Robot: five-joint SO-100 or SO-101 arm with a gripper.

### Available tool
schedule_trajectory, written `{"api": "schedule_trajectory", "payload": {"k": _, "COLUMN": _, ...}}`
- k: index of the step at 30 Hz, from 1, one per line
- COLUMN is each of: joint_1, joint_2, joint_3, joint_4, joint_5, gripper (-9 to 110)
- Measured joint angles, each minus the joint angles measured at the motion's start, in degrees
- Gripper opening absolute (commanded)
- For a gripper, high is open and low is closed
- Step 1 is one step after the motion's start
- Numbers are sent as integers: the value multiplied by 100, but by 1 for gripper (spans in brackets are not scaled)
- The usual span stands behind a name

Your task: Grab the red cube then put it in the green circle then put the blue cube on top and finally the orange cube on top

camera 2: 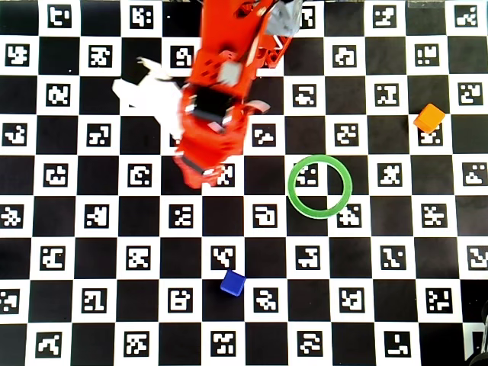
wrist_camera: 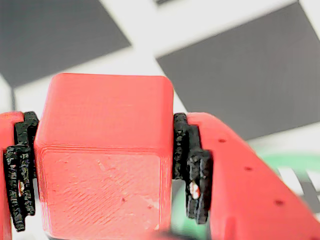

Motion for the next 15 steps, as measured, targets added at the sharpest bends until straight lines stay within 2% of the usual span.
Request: {"api": "schedule_trajectory", "payload": {"k": 15, "joint_1": -2733, "joint_2": -70, "joint_3": -220, "joint_4": -9, "joint_5": -756, "gripper": 4}}
